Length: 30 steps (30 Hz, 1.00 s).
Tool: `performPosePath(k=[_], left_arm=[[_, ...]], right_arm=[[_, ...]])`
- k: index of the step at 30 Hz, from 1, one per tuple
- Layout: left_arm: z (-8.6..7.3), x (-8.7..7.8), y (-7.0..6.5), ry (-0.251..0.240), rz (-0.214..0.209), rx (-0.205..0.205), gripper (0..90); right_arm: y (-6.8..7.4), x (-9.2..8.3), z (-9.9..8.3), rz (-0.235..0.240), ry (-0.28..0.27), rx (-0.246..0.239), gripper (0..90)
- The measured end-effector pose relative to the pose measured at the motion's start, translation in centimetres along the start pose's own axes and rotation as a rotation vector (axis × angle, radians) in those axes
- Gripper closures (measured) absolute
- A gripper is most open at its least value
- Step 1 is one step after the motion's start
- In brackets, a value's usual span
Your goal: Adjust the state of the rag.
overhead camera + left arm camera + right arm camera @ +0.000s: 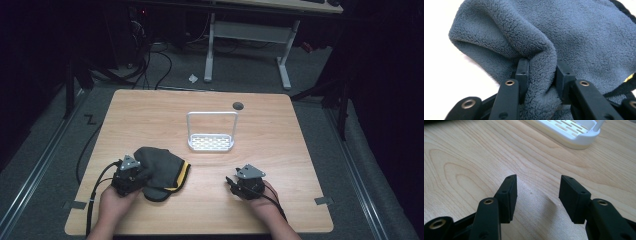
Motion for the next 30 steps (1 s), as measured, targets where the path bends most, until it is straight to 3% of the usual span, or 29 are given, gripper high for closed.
performPosePath(k=[11, 14, 18, 20, 24, 27, 30], left_arm=[[-0.7, 1.5, -6.8, 0.041, -0.157, 0.046, 67.3], [-0.9, 1.9, -8.5, 0.043, -0.179, 0.062, 65.6], [-0.6, 1.8, -9.3, 0.036, -0.185, 0.050, 57.5], [-0.4, 1.5, -9.2, 0.026, -0.182, 0.044, 47.9], [0.5, -0.3, -9.1, -0.038, -0.170, 0.045, 40.0], [1.2, -1.7, -10.2, -0.091, -0.161, 0.099, 39.3], [1.0, -2.1, -12.5, -0.089, -0.206, 0.164, 37.3]], right_arm=[[0.0, -0.1, 0.1, 0.006, -0.006, 0.005, 49.3], [0.0, -0.1, 0.1, 0.007, -0.006, 0.004, 49.4], [-0.1, -0.2, 0.1, 0.005, -0.011, 0.005, 49.3], [-0.2, -0.2, 0.1, 0.006, -0.014, 0.005, 49.3], [-0.3, -0.2, 0.1, 0.006, -0.015, 0.006, 49.3], [-0.3, -0.2, 0.1, 0.008, -0.017, 0.005, 49.3], [-0.2, -0.2, 0.2, 0.010, -0.016, 0.007, 49.3]])
Point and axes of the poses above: each handheld gripper's, and its own axes: x roughly forward along the jaws, z roughly out of its top, y roughly to its left, the point moved 9 cm from there along x, roughly forward along the jaws, and after that the axes turned 11 degrees about -x, right-handed, at the moved point
